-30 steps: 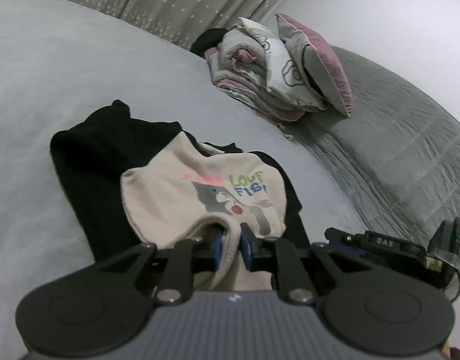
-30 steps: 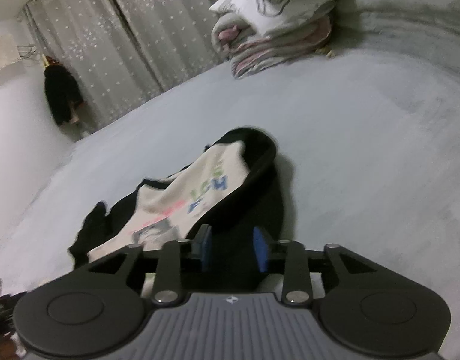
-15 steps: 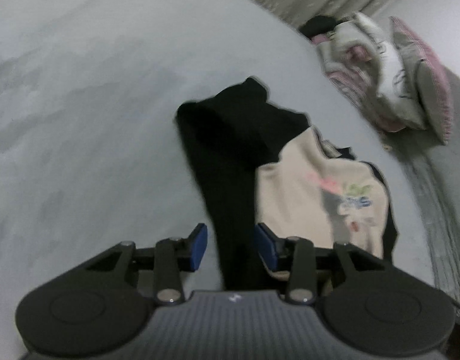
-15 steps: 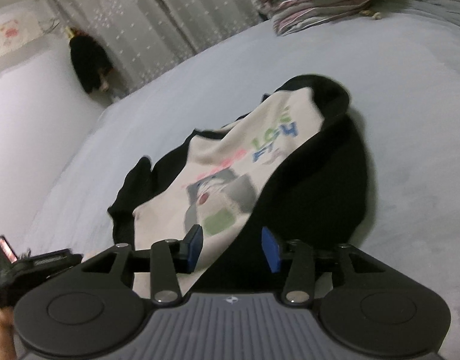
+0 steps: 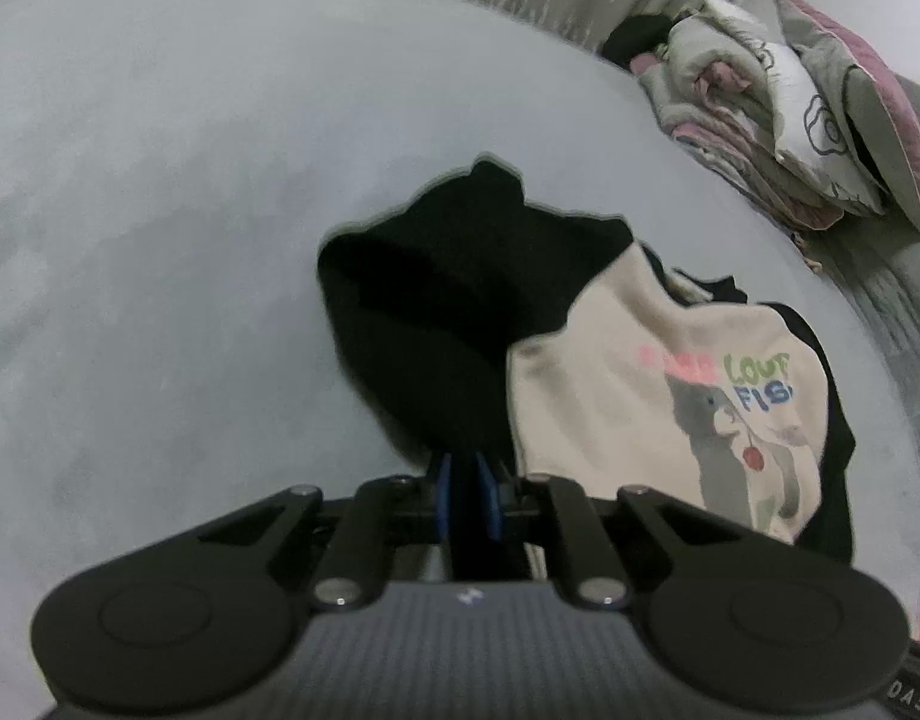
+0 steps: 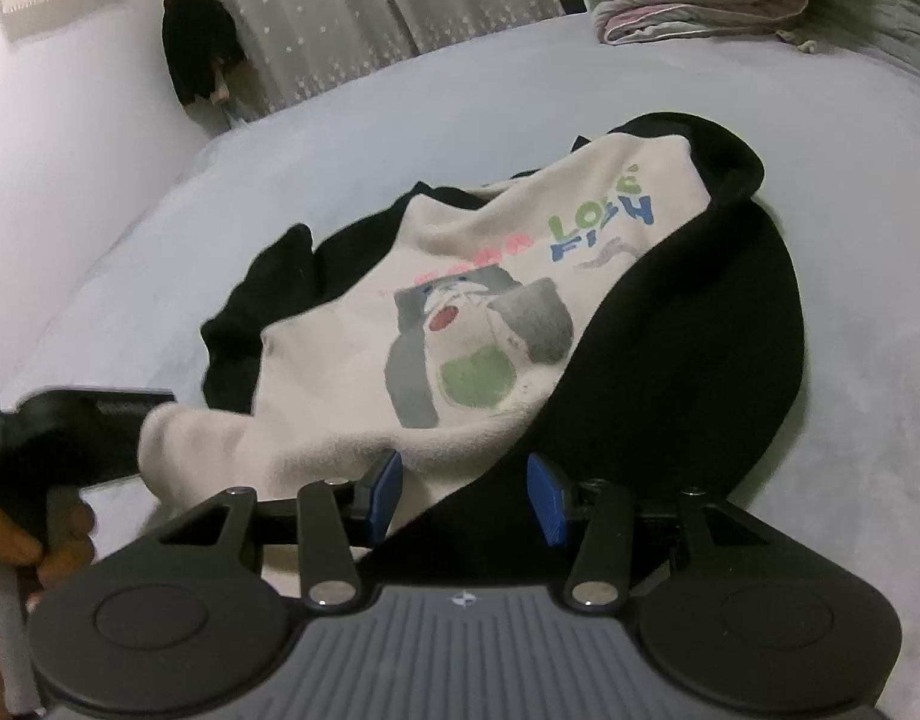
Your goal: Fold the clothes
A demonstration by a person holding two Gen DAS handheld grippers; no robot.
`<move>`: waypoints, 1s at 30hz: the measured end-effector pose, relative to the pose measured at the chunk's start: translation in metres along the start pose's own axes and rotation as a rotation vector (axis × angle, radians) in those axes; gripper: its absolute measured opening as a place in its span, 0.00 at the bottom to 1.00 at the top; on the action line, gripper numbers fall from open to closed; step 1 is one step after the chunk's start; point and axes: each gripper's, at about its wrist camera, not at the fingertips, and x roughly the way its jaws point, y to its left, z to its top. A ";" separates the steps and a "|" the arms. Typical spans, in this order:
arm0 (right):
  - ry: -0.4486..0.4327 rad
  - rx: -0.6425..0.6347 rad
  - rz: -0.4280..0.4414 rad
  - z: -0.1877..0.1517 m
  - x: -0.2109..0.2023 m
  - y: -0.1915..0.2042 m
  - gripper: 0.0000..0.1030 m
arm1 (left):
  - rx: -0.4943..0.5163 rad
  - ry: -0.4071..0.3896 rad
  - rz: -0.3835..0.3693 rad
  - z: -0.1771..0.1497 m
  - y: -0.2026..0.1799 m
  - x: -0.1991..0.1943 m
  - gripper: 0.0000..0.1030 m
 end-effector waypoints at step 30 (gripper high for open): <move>-0.021 0.207 -0.036 0.021 -0.006 -0.044 0.46 | 0.009 -0.102 -0.017 0.007 0.006 -0.038 0.28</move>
